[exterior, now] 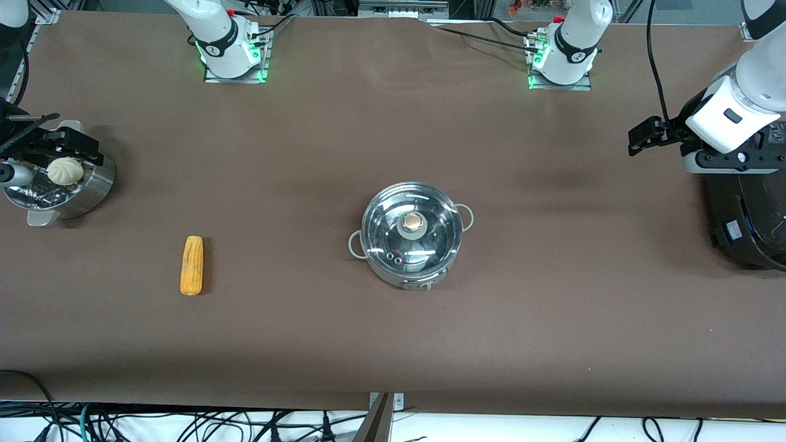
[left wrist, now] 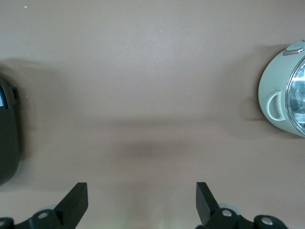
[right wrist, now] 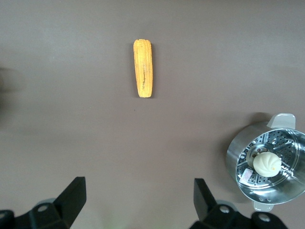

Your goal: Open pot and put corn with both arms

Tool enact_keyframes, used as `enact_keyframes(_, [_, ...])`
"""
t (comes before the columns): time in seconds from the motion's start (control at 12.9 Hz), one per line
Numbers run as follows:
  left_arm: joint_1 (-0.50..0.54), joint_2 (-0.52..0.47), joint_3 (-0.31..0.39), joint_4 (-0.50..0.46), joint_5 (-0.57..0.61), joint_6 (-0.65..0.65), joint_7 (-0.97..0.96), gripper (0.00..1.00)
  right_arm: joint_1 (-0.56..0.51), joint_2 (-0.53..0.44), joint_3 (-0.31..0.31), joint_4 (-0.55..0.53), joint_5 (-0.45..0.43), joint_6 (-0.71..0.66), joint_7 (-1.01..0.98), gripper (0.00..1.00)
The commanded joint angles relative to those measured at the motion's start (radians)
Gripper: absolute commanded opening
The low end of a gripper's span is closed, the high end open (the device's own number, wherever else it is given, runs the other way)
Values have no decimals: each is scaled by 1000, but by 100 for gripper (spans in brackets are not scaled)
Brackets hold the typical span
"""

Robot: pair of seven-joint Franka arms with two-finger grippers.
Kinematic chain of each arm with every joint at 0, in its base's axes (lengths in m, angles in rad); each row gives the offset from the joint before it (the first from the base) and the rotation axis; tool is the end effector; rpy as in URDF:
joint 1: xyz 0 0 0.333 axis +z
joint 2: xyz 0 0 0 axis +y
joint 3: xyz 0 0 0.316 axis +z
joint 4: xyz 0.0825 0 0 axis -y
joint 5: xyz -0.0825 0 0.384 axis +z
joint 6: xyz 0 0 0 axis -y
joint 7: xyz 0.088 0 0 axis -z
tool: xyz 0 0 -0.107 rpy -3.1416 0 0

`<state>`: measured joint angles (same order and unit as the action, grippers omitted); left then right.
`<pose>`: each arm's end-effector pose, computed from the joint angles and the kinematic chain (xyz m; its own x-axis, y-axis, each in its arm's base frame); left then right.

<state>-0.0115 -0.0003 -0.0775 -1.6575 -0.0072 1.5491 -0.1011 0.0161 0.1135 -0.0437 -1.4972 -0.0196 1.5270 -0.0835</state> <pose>0.5458 -0.0495 0.5822 0.9941 0.0125 -0.1081 0.0121 -0.9999 -0.0038 0.5832 -0.0168 0.5908 0.9948 0.0550 -0.0852 0.0566 -0.9982 0.0175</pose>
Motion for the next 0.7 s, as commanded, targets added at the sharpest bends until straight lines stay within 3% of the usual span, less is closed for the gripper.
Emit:
enact_keyframes(0.0, [10, 20, -4, 39, -13, -27, 21, 100, -5, 11, -1, 23, 6, -5, 4, 100])
enact_keyframes(0.62, [7, 58, -2, 68, -11, -21, 12, 100, -7, 12, -4, 23, 3, -4, -2, 100])
